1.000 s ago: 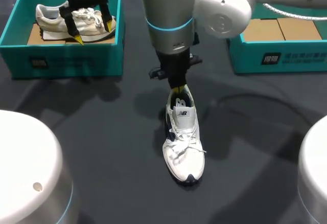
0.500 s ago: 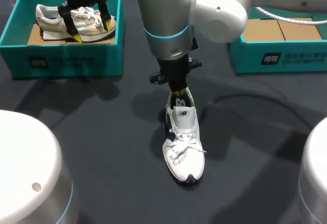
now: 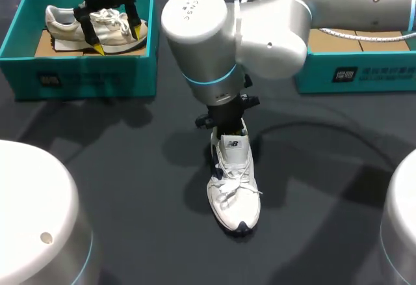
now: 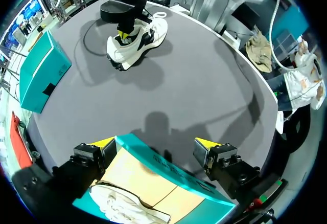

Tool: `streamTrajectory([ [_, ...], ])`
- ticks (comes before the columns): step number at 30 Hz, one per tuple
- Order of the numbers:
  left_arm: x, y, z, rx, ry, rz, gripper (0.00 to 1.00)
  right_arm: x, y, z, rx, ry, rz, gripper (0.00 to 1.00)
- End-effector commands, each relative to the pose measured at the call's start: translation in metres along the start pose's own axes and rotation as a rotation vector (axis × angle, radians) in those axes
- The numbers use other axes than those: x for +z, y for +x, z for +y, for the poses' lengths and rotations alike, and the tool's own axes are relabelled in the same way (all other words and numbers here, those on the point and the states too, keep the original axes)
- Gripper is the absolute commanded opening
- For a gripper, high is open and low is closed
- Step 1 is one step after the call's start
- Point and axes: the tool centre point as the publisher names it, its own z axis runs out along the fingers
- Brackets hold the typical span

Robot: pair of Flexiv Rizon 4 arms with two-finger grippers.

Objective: Take the shoe out of the shoebox, open the shoe tongue, remove and reinsert the insole, then place the shoe into the shoebox

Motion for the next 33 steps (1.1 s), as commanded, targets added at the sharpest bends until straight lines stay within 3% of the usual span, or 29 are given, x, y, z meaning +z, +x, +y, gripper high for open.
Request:
streamTrajectory([
  [1, 0.000, 0.000, 0.000, 0.001, -0.001, 0.001, 1.00, 0.018, 0.011, -0.003, 0.010, 0.000, -0.036, 0.00],
  [6, 0.000, 0.000, 0.000, 0.001, -0.001, 0.001, 1.00, 0.042, 0.011, -0.003, 0.012, 0.033, -0.027, 0.00],
  [12, 0.000, 0.000, 0.000, 0.001, -0.001, 0.001, 1.00, 0.015, 0.010, -0.004, 0.008, 0.007, -0.082, 0.00],
  [20, 0.000, 0.000, 0.000, 0.001, -0.001, 0.001, 1.00, 0.010, -0.001, -0.002, -0.010, -0.013, -0.133, 0.00],
  [26, 0.000, 0.000, 0.000, 0.001, -0.001, 0.001, 1.00, 0.042, -0.003, -0.003, -0.010, 0.005, -0.094, 0.00],
  [33, 0.000, 0.000, 0.000, 0.001, -0.001, 0.001, 1.00, 0.062, 0.003, -0.009, -0.002, 0.053, -0.041, 0.00],
])
